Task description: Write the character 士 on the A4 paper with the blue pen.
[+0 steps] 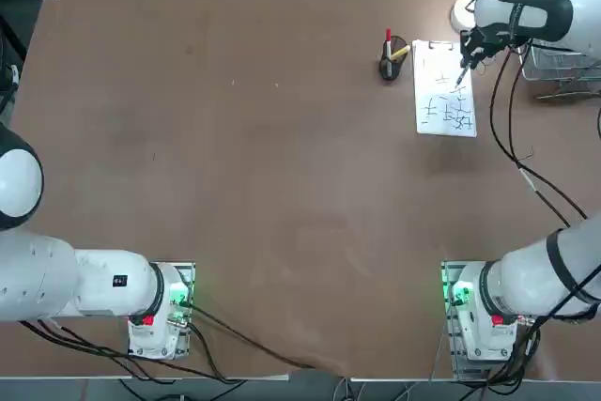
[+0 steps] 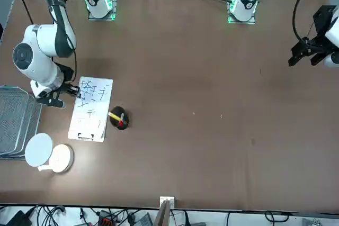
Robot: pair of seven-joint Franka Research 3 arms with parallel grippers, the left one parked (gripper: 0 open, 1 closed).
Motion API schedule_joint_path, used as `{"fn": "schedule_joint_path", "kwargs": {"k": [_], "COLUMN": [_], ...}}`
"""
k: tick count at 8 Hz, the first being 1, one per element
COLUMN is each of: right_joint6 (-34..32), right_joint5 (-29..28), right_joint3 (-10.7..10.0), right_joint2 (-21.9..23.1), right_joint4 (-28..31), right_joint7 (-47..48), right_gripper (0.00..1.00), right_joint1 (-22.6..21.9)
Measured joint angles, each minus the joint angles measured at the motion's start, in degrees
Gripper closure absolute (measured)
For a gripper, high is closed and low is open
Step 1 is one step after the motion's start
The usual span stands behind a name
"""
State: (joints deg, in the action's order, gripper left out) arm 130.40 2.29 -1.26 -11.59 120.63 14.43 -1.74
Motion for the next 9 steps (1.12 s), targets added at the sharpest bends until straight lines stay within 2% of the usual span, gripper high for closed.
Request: {"fn": "schedule_joint_path", "kwargs": {"k": [3,9], "right_joint6": [0.0,0.8], "right_joint5": [-0.2,-0.2], "right_joint3": [0.6,0.6], "right_joint2": [-0.2,-1.8], "right_joint4": [0.0,0.0], "right_joint7": [3.0,3.2], "right_gripper": [0.79,0.79], "right_joint1": [-0.1,-0.1]}}
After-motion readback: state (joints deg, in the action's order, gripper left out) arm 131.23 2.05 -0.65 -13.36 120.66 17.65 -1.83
